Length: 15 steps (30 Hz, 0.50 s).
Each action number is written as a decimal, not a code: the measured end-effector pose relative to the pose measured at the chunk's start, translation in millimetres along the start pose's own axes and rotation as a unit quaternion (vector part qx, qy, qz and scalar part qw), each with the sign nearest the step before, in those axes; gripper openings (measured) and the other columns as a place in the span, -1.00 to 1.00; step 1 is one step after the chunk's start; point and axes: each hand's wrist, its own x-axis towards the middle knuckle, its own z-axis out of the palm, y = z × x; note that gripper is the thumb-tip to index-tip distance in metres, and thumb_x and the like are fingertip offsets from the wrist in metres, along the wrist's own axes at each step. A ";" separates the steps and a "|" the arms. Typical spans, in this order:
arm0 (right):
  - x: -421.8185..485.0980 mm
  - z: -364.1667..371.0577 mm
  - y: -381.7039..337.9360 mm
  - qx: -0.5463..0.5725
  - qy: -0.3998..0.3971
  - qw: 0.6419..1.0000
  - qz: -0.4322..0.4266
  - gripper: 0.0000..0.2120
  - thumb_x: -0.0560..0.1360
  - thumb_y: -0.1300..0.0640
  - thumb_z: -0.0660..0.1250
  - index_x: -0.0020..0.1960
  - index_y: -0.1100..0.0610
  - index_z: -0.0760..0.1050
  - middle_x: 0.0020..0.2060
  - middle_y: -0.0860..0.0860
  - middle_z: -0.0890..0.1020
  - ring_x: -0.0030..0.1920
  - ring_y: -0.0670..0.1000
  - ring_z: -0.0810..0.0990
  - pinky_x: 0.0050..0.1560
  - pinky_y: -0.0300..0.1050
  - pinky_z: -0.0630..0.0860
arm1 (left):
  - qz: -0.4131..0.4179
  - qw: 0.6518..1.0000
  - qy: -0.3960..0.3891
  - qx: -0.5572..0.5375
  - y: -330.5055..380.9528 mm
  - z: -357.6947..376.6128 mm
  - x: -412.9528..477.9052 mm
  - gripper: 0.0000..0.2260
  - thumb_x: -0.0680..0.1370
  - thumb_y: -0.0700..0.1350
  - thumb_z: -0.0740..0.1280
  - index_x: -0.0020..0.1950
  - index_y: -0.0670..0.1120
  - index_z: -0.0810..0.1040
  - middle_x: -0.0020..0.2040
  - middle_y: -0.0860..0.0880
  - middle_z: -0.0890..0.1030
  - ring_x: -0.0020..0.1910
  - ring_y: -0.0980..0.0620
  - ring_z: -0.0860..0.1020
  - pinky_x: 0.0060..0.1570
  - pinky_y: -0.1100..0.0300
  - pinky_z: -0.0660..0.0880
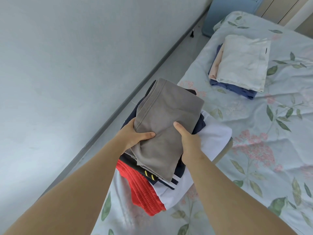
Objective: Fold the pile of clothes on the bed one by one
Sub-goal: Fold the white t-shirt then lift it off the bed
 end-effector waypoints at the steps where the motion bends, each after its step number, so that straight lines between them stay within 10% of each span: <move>1: -1.4 1.8 0.3 0.003 -0.019 1.000 -0.011 -0.33 0.28 -0.01 0.57 0.28 0.13 0.39 0.06 0.01 0.59 0.03 0.07 0.59 0.15 0.08 0.54 | -0.004 1.000 -0.004 -0.003 -0.8 -0.4 -0.1 -0.34 0.28 0.07 0.57 0.31 0.13 0.38 0.03 0.19 0.52 0.13 0.04 0.51 0.23 0.12 0.41; 9: -17.0 -28.4 15.1 0.075 -0.047 0.996 -0.015 -0.43 0.30 0.24 0.53 0.27 0.13 0.44 0.05 0.04 0.63 -0.01 0.09 0.62 -0.15 -0.06 0.57 | 0.002 0.999 -0.053 0.013 -1.3 2.7 -20.4 -0.31 0.19 0.19 0.58 0.25 0.20 0.38 0.10 0.19 0.53 0.20 0.05 0.49 0.28 0.11 0.38; 15: -46.9 -97.0 66.3 0.191 0.003 0.982 0.003 -0.61 0.36 0.36 0.44 0.10 0.04 0.50 0.04 0.05 0.66 0.02 0.11 0.63 0.07 0.07 0.53 | 0.102 0.945 -0.039 0.308 5.5 20.1 -48.2 -0.14 0.09 0.49 0.29 0.37 0.34 0.23 0.23 0.20 0.40 0.35 0.03 0.23 0.38 -0.06 0.14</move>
